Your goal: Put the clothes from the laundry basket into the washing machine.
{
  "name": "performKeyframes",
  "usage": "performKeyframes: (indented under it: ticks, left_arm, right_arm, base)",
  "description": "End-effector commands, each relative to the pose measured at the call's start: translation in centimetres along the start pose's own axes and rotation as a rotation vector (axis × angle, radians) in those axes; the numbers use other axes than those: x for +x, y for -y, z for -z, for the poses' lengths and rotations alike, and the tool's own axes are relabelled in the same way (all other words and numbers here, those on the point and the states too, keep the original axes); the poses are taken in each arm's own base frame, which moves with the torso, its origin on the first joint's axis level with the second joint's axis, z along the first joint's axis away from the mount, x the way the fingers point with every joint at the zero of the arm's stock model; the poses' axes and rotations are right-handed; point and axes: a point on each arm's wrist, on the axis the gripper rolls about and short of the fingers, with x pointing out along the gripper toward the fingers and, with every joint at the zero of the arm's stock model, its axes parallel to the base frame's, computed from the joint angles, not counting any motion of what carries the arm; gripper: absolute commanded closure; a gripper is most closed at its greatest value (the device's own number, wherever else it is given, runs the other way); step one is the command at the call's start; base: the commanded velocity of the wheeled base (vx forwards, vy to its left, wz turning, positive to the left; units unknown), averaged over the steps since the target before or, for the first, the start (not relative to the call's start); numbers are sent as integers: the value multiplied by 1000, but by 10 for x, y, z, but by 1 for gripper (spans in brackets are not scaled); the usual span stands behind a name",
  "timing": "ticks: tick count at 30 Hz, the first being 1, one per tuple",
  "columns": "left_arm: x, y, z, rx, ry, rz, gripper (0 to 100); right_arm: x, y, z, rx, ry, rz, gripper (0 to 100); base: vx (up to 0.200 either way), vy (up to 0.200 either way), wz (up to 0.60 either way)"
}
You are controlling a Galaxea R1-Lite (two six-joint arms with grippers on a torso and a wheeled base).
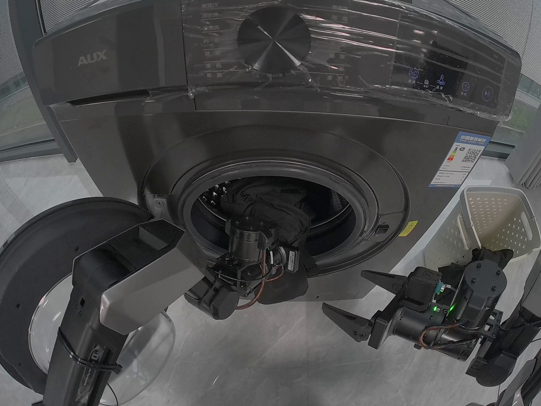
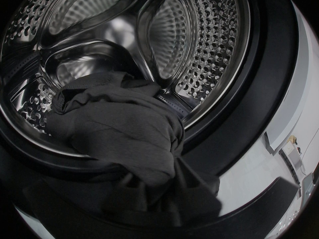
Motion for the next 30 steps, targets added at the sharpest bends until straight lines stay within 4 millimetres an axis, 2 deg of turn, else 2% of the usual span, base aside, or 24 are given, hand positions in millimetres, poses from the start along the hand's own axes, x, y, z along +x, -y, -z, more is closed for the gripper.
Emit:
performKeyframes:
  ticks: [1,8,14,16,21,22,26,30]
  left_arm:
    - [6,-2,-10,-19,47,-1,100]
    - [17,-21,-65,-70,250,-78,100]
    - [30,-38,-99,-82,401,-144,100]
    - [34,-44,-104,-88,439,-170,100]
    - [37,-44,-95,-90,409,-177,100]
    - [36,-44,-92,-89,395,-176,0]
    - [31,-33,-86,-111,352,-155,0]
    - [14,-20,-77,-110,259,-117,0]
  right_arm:
    - [1,0,0,0,0,-2,0]
    - [1,-1,0,0,3,-2,0]
    - [1,-1,0,0,2,-3,0]
    - [1,-1,0,0,0,-2,0]
    - [1,0,0,0,1,1,0]
    - [2,0,0,0,-1,1,0]
    - [1,0,1,0,-2,2,0]
    - [1,0,1,0,-3,-1,0]
  base:
    - [0,0,0]
    - [0,0,0]
    - [0,0,0]
    - [0,0,0]
    - [0,0,0]
    - [0,0,0]
    - [0,0,0]
    - [0,0,0]
